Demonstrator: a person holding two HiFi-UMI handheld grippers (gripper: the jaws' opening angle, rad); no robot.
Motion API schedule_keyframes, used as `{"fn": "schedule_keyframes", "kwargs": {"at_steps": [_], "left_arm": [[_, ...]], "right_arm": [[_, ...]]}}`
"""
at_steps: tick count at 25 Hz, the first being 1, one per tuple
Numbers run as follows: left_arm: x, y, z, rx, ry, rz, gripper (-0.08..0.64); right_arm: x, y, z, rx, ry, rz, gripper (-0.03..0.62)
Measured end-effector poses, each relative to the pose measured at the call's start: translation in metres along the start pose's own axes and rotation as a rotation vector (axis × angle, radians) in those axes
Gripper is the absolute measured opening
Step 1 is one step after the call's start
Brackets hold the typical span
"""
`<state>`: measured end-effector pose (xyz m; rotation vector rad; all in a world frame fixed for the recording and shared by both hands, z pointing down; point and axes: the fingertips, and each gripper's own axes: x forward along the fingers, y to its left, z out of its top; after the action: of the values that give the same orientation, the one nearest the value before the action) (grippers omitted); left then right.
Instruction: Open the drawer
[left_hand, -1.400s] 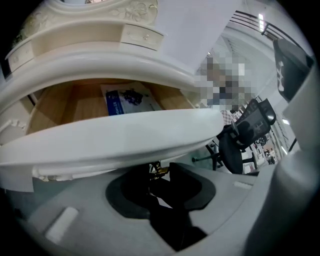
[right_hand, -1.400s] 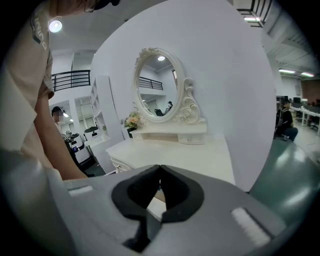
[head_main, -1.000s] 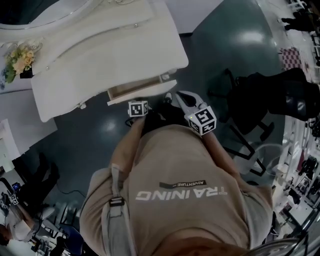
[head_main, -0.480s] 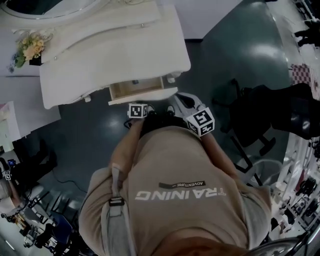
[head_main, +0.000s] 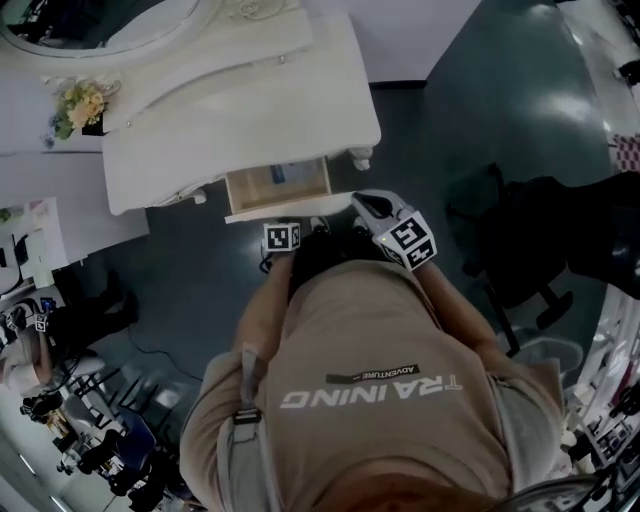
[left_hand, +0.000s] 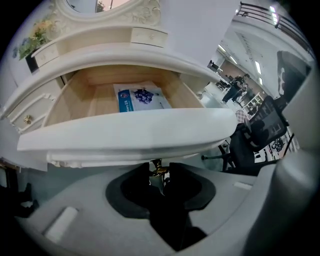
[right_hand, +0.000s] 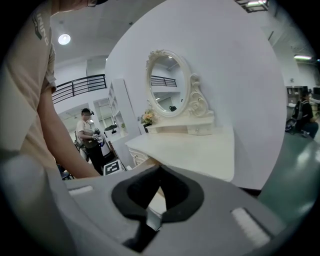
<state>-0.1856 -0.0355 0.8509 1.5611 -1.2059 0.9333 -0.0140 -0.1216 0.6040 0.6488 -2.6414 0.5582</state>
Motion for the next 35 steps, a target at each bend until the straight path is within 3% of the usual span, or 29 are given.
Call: {"fn": "schedule_keyframes", "kwargs": {"at_steps": [8, 16, 25, 26, 28, 35], "left_arm": [[-0.004, -0.009, -0.021, -0.027, 0.022, 0.039, 0.130], [-0.010, -0.021, -0.050, -0.026, 0.018, 0.022, 0.130], [-0.032, -0.017, -0.078, 0.016, -0.055, -0.020, 0.130], [-0.036, -0.014, -0.083, 0.025, -0.053, -0.014, 0.116], [-0.043, -0.007, -0.100, 0.032, -0.050, -0.002, 0.007], [-0.061, -0.001, -0.149, 0.114, -0.123, -0.067, 0.007]], "right_arm": [[-0.015, -0.004, -0.019, 0.023, 0.007, 0.022, 0.003], [-0.027, 0.022, -0.037, 0.016, 0.032, 0.029, 0.003], [-0.032, 0.096, -0.057, 0.013, 0.078, -0.001, 0.003], [-0.035, 0.105, -0.058, 0.018, 0.075, -0.008, 0.003], [-0.040, 0.122, -0.060, 0.013, 0.072, -0.028, 0.003], [-0.049, 0.161, -0.078, 0.017, 0.087, -0.119, 0.003]]}}
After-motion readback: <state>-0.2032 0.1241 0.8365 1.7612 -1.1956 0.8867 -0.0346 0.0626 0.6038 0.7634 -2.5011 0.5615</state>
